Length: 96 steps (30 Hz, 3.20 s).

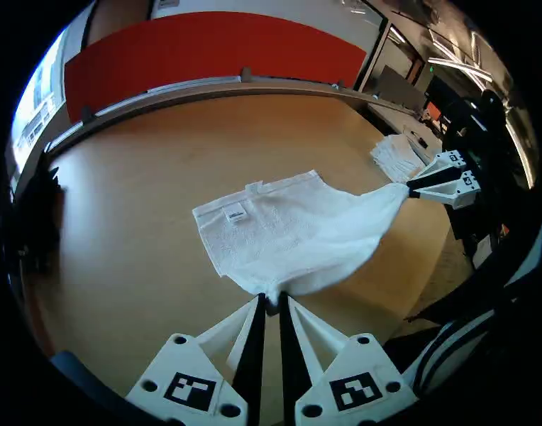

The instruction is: Fold towel

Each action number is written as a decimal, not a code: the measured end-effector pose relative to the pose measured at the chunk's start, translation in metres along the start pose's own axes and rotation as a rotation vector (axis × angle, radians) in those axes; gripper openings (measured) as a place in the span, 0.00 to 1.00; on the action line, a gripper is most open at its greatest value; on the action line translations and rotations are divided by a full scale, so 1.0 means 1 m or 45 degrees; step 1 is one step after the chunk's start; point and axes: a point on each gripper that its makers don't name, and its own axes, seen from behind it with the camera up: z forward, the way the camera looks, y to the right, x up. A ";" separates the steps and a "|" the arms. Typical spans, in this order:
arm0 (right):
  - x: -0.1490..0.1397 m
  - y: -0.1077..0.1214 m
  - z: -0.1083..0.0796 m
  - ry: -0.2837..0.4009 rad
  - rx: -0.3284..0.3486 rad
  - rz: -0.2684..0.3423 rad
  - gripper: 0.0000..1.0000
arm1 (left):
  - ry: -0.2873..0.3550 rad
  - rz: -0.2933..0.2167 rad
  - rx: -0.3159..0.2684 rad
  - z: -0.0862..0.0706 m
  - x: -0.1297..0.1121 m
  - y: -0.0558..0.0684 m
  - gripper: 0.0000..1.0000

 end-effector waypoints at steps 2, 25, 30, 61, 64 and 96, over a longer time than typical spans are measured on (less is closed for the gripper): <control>0.000 0.001 0.001 0.000 0.000 -0.002 0.10 | 0.004 -0.002 0.002 0.001 0.002 -0.001 0.13; 0.017 0.042 0.044 -0.002 0.012 -0.042 0.10 | 0.005 -0.089 0.059 0.039 0.036 -0.038 0.13; 0.020 0.054 0.055 -0.013 -0.002 -0.047 0.10 | 0.001 -0.113 0.075 0.049 0.043 -0.049 0.13; -0.015 0.089 0.105 -0.120 -0.050 0.043 0.10 | -0.063 -0.028 0.127 0.109 0.052 -0.080 0.13; -0.016 0.091 0.109 -0.122 -0.056 0.050 0.10 | -0.067 -0.021 0.137 0.115 0.052 -0.082 0.13; -0.019 0.113 0.114 -0.116 -0.204 0.085 0.90 | -0.033 -0.049 0.195 0.115 0.052 -0.097 0.90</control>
